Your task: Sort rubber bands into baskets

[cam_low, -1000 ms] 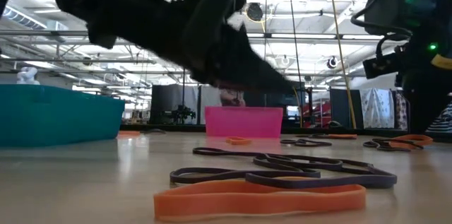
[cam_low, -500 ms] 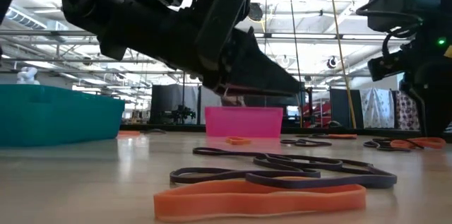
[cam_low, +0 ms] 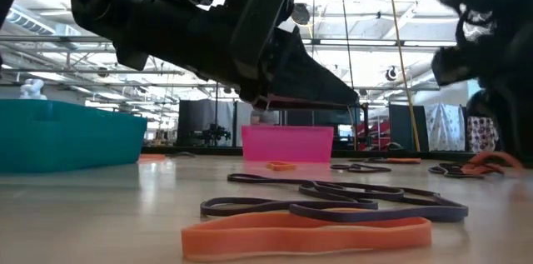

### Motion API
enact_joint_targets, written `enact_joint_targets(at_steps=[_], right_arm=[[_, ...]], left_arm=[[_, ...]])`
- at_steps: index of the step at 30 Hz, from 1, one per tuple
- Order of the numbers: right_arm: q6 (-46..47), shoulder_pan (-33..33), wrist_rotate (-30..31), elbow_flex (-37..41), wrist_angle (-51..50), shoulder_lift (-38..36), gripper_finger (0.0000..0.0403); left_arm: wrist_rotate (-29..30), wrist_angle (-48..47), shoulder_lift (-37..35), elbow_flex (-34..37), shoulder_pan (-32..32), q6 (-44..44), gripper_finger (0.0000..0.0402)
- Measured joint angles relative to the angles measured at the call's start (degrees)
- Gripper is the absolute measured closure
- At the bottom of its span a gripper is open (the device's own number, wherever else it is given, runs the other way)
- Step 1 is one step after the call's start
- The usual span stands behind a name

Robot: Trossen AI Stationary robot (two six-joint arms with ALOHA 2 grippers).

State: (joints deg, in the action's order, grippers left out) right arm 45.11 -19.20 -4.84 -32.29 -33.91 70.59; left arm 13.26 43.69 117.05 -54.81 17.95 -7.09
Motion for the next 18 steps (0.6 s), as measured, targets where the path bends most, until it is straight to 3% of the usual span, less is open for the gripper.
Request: enact_joint_targets(at_steps=[5, 13, 18], right_arm=[[-1.3, -3.3, -0.1, 0.0, 10.6, 0.0, 0.0261], [-3.8, -4.6, 0.4, 0.0, 15.6, 0.0, 0.0261], [-4.2, -4.5, 0.5, 0.0, 15.2, -0.7, 0.0261]], left_arm=[[0.0, 1.0, 0.0, 0.0, 0.4, 0.0, 0.0278], [0.3, 0.8, 0.0, -0.6, 0.9, -0.1, 0.0278], [0.5, 1.9, 5.6, -8.8, 0.6, 3.2, 0.0278]])
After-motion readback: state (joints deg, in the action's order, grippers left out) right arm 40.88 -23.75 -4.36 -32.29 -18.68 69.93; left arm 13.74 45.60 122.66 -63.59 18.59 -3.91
